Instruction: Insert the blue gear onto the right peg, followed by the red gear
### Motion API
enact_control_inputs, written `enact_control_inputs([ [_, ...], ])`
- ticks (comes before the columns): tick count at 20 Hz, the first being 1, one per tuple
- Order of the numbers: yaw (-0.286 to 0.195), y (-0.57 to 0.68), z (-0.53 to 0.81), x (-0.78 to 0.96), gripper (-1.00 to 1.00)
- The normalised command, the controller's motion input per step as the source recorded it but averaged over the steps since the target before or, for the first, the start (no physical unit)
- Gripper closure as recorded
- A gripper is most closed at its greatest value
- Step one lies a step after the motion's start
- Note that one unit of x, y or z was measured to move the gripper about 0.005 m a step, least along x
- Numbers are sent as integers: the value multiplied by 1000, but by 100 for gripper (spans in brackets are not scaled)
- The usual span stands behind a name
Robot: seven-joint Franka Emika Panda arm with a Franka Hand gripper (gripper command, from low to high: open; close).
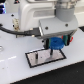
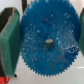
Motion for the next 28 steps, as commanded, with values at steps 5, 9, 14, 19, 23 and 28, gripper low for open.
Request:
enact_control_inputs([
  [5, 0, -79, -215, 79, 100],
  [9, 0, -128, 315, 50, 100],
  [14, 0, -70, 197, 0, 100],
  [19, 0, -164, -32, 153, 100],
  [23, 0, -138, -149, 98, 100],
  [28, 0, -38, -219, 100, 100],
])
